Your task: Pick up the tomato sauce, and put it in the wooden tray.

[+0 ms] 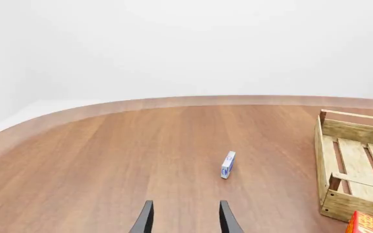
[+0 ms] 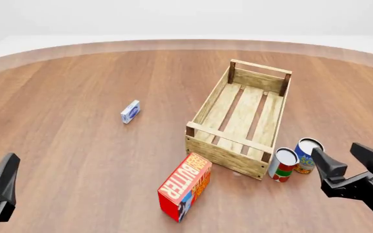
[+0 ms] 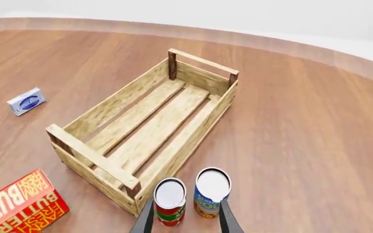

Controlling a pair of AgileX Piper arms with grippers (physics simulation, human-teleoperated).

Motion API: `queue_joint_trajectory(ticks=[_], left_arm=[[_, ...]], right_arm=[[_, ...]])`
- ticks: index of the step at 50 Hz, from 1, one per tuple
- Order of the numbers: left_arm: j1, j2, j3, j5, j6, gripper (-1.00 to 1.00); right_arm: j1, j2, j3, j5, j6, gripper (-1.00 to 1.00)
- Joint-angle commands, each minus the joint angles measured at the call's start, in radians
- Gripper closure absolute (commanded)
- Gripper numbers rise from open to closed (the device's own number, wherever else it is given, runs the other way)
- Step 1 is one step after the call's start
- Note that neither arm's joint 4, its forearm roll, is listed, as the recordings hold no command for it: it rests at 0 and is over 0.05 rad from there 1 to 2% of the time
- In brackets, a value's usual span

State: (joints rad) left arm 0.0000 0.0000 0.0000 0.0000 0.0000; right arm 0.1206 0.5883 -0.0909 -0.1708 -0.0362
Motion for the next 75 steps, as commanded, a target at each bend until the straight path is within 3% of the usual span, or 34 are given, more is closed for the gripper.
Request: queue_joint_trajectory(ticks=[1, 51, 52, 53, 75], left_arm=[[0.0, 0.0, 0.0, 0.0, 0.0, -1.0], [0.0, 0.0, 0.0, 0.0, 0.0, -1.0], [0.0, 0.0, 0.0, 0.0, 0.0, -1.0], [0.0, 0.0, 0.0, 0.0, 0.0, -1.0], [0.0, 0.0, 0.0, 0.0, 0.0, -1.0]], right_arm=[[0.01, 0.044, 0.003, -0.032, 0.002, -1.0], [0.033, 0.304, 0.033, -0.262, 0.018, -1.0], [0.043, 0.419, 0.027, -0.346, 0.022, -1.0], [0.045, 0.439, 0.027, -0.364, 0.022, -1.0], [0.053, 0.549, 0.037, -0.466, 0.031, -1.0]])
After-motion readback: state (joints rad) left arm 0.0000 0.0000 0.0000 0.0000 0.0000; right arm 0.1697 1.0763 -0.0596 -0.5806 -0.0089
